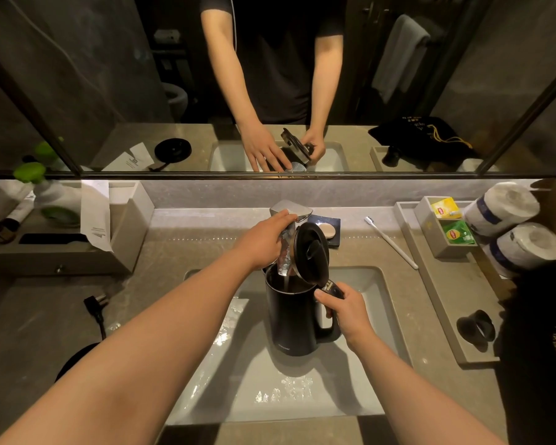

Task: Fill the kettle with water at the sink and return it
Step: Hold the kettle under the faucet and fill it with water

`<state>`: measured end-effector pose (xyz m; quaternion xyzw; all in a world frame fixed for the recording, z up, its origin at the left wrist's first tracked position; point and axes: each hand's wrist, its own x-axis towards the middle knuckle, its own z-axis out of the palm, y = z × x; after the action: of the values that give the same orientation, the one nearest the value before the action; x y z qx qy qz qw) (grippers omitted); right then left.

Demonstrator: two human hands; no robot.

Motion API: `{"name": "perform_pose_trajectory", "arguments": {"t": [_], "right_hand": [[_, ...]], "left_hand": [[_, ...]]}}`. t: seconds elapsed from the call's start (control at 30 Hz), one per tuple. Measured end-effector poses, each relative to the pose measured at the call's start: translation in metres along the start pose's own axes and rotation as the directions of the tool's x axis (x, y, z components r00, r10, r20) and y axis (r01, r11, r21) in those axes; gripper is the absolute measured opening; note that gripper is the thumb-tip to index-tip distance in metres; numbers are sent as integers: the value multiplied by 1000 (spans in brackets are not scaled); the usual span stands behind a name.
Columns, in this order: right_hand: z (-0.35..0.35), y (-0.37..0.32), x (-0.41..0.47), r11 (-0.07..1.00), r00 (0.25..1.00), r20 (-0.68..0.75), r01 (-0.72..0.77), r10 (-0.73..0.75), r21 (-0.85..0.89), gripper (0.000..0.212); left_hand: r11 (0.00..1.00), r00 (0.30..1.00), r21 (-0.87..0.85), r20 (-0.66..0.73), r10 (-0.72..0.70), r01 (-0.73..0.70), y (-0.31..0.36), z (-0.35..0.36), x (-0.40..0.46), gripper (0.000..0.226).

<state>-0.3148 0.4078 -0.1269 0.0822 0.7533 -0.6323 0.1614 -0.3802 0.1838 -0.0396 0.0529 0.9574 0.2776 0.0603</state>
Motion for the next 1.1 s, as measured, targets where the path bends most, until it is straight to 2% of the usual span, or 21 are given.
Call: {"name": "perform_pose_trajectory", "arguments": {"t": [0.67, 1.1], "right_hand": [[0, -1, -2, 998, 1000, 6, -6, 6, 57, 22], [-3, 0, -2, 999, 1000, -11, -5, 5, 48, 16]], "left_hand": [[1000, 999, 3, 31, 18, -18, 0, -2, 0, 64], [999, 999, -11, 2, 36, -36, 6, -4, -3, 53]]}}
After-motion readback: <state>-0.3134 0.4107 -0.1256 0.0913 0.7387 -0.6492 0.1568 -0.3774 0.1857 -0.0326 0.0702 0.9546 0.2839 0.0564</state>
